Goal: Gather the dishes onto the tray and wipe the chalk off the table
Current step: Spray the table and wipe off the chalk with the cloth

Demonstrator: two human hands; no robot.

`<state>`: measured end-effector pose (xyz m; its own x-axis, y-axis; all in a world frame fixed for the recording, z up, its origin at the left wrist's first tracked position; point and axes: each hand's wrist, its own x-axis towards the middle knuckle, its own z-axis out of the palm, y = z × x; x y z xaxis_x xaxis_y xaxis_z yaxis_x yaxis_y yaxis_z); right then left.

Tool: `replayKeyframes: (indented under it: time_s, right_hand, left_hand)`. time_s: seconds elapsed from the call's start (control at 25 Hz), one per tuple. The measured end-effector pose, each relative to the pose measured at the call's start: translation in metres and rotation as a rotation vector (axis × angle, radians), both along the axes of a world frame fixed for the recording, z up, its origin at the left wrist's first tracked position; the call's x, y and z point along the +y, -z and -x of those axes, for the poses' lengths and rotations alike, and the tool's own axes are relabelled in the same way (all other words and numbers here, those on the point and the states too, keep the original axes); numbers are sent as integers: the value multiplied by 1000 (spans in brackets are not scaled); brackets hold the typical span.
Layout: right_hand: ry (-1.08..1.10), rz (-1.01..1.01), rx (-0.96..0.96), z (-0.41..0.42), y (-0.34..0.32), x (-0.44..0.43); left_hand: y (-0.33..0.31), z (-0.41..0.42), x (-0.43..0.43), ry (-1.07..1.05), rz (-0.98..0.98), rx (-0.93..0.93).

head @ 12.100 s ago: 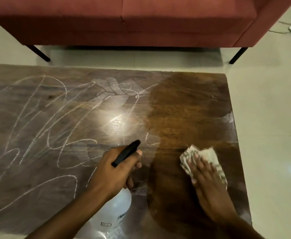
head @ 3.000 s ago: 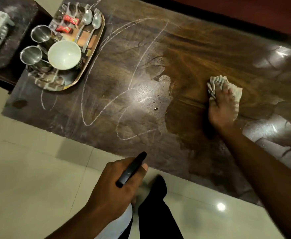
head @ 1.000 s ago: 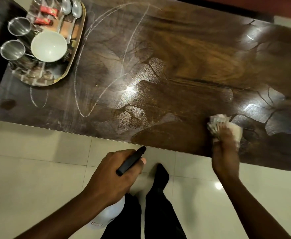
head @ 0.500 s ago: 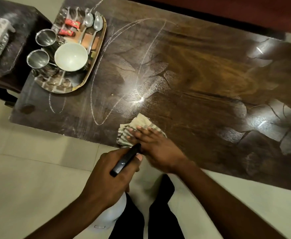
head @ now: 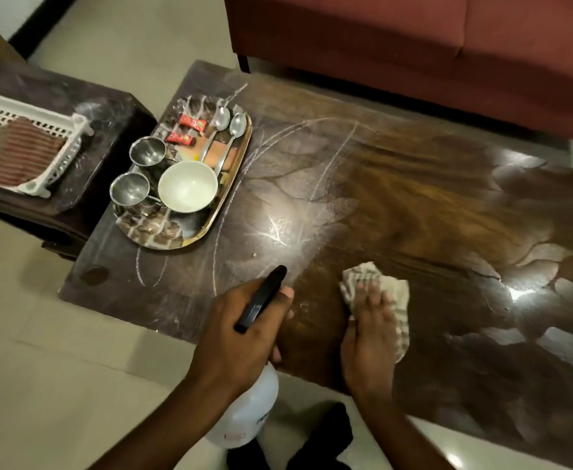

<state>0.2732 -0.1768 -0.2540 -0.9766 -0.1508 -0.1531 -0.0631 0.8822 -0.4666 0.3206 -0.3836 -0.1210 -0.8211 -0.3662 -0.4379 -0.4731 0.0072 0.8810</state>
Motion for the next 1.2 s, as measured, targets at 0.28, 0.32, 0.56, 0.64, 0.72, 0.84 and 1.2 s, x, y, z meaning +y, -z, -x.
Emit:
replayKeyframes:
  time_s: [0.28,0.32,0.56,0.64,0.72,0.84,1.2]
  right_hand:
    - [-1185,-70,30,91,4,6]
    - [-1063,-99,43,123,4,23]
    - [-77,-180,56,280,3,98]
    - [111,-129,12,317,3,93]
    - [250,-54,12,333,7,80]
    - [327,-28,47,336,16,72]
    - [362,27,7,342,16,68]
  left_hand:
    - [2,113,-27,19,94,21]
    - [4,130,-29,19,107,20]
    - [19,222,-32,21,132,18]
    - [24,244,-28,12,118,0]
    - [28,261,-25,30,125,-36]
    - [33,280,-25,29,175,-91]
    - [40,258,-50,-4,195,-47]
